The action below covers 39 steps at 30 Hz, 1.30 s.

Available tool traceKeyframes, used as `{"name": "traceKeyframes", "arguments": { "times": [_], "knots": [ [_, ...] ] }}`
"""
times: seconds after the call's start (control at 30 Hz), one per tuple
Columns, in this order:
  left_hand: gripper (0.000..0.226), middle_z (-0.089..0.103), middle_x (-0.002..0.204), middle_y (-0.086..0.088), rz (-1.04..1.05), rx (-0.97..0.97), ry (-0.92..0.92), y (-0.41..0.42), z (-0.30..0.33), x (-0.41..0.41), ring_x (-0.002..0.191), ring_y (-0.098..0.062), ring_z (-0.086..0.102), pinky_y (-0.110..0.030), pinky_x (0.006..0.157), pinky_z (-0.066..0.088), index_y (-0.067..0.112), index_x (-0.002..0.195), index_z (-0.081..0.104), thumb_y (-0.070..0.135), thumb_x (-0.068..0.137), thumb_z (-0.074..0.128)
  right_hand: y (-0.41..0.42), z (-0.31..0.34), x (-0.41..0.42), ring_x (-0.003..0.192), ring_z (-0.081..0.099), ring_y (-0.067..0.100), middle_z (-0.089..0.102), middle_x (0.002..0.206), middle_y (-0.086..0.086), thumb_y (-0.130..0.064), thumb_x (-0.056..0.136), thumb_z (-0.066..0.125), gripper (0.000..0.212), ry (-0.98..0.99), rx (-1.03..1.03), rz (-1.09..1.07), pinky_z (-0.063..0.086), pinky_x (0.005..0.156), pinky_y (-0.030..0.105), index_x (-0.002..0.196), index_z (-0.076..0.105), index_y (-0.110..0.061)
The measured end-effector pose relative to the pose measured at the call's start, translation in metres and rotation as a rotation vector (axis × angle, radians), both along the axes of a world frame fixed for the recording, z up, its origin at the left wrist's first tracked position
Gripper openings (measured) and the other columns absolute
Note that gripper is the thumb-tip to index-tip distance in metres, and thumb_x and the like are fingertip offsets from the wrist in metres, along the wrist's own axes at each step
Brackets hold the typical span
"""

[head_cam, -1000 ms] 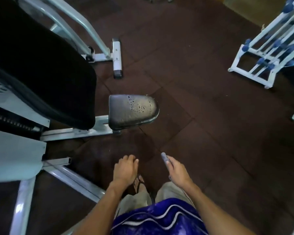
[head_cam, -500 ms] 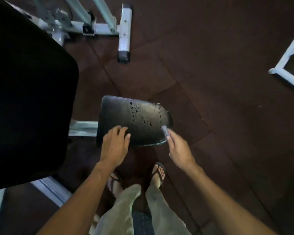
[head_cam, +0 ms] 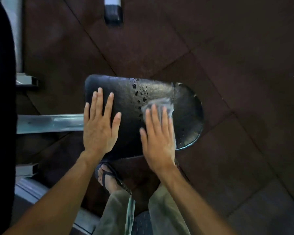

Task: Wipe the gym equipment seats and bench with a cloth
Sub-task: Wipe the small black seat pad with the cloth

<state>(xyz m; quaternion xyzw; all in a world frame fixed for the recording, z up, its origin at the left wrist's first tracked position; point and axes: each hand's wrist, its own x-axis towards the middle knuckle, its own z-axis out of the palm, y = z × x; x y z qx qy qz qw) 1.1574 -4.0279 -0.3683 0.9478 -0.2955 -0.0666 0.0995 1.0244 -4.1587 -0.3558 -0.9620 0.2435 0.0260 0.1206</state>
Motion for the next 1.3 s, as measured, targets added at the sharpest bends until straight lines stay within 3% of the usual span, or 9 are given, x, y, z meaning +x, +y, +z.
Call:
{"name": "traceKeyframes", "arguments": {
  "times": [0.13, 0.3, 0.4, 0.57, 0.67, 0.83, 1.07, 1.17, 1.3],
  "knots": [
    [0.06, 0.01, 0.168, -0.011, 0.004, 0.0, 0.008, 0.0, 0.002, 0.001, 0.156, -0.025, 0.009, -0.046, 0.126, 0.012, 0.018, 0.159, 0.021, 0.047, 0.106, 0.018, -0.02, 0.005, -0.067, 0.153, 0.013, 0.028, 0.015, 0.166, 0.001, -0.038, 0.105, 0.031, 0.057, 0.138, -0.04, -0.003, 0.027, 0.12, 0.046, 0.158, 0.017, -0.021],
    [0.061, 0.006, 0.168, -0.009, 0.026, 0.052, 0.006, -0.002, -0.003, -0.001, 0.156, -0.024, 0.006, -0.046, 0.127, 0.01, 0.021, 0.159, 0.016, 0.049, 0.105, 0.016, -0.085, 0.008, 0.04, 0.153, 0.005, 0.034, 0.016, 0.166, 0.004, -0.045, 0.105, 0.019, 0.059, 0.012, 0.024, -0.346, 0.015, 0.124, 0.05, 0.156, 0.021, -0.015],
    [0.061, 0.005, 0.168, -0.008, 0.024, 0.049, 0.006, -0.002, -0.003, 0.001, 0.156, -0.023, 0.005, -0.045, 0.127, 0.008, 0.021, 0.16, 0.015, 0.049, 0.105, 0.015, -0.038, 0.002, 0.079, 0.153, 0.002, 0.036, 0.008, 0.166, 0.009, -0.042, 0.105, 0.013, 0.059, 0.046, -0.021, -0.111, 0.013, 0.123, 0.052, 0.157, 0.014, -0.013],
    [0.06, 0.007, 0.168, -0.009, 0.022, 0.013, 0.009, -0.001, -0.002, 0.001, 0.156, -0.023, 0.006, -0.047, 0.126, 0.011, 0.02, 0.159, 0.017, 0.045, 0.105, 0.02, 0.002, 0.008, -0.04, 0.154, 0.012, 0.028, 0.019, 0.165, 0.002, -0.033, 0.106, 0.033, 0.054, 0.065, -0.01, 0.316, 0.029, 0.119, 0.046, 0.157, 0.02, -0.019],
    [0.061, 0.005, 0.168, -0.008, 0.037, 0.018, 0.033, -0.003, -0.002, 0.002, 0.156, -0.022, 0.004, -0.046, 0.127, 0.008, 0.022, 0.16, 0.015, 0.047, 0.105, 0.019, -0.058, 0.01, -0.061, 0.153, 0.013, 0.031, 0.017, 0.165, 0.003, -0.033, 0.106, 0.022, 0.054, 0.118, -0.057, 0.151, 0.029, 0.116, 0.05, 0.158, 0.01, -0.023],
    [0.061, 0.005, 0.168, -0.008, 0.03, 0.043, 0.021, -0.003, -0.002, 0.001, 0.156, -0.023, 0.004, -0.046, 0.127, 0.008, 0.021, 0.16, 0.014, 0.047, 0.105, 0.016, -0.076, 0.008, 0.063, 0.153, 0.006, 0.032, 0.017, 0.166, 0.003, -0.037, 0.105, 0.019, 0.055, -0.006, 0.009, -0.263, 0.014, 0.123, 0.049, 0.156, 0.022, -0.017],
    [0.058, 0.006, 0.168, -0.009, 0.03, 0.036, 0.002, -0.001, -0.003, 0.001, 0.156, -0.023, 0.005, -0.047, 0.126, 0.012, 0.02, 0.16, 0.016, 0.043, 0.106, 0.019, -0.003, 0.009, -0.042, 0.154, 0.01, 0.025, 0.018, 0.165, 0.001, -0.026, 0.104, 0.035, 0.055, 0.053, 0.017, 0.326, 0.025, 0.121, 0.047, 0.157, 0.021, -0.019],
    [0.059, 0.006, 0.168, -0.009, 0.038, 0.04, -0.002, -0.002, -0.005, 0.0, 0.156, -0.023, 0.006, -0.046, 0.126, 0.011, 0.021, 0.16, 0.016, 0.044, 0.106, 0.02, -0.061, 0.01, -0.058, 0.154, 0.008, 0.028, 0.017, 0.165, 0.002, -0.025, 0.103, 0.03, 0.055, 0.081, -0.018, 0.126, 0.025, 0.119, 0.05, 0.157, 0.017, -0.021],
    [0.058, 0.007, 0.168, -0.009, 0.033, 0.042, -0.008, -0.001, -0.006, 0.0, 0.156, -0.023, 0.007, -0.045, 0.126, 0.011, 0.021, 0.16, 0.016, 0.045, 0.106, 0.018, -0.077, 0.009, 0.034, 0.154, 0.005, 0.03, 0.014, 0.166, 0.005, -0.033, 0.106, 0.019, 0.054, 0.004, -0.004, -0.258, 0.013, 0.125, 0.047, 0.157, 0.018, -0.016]
  ]
}}
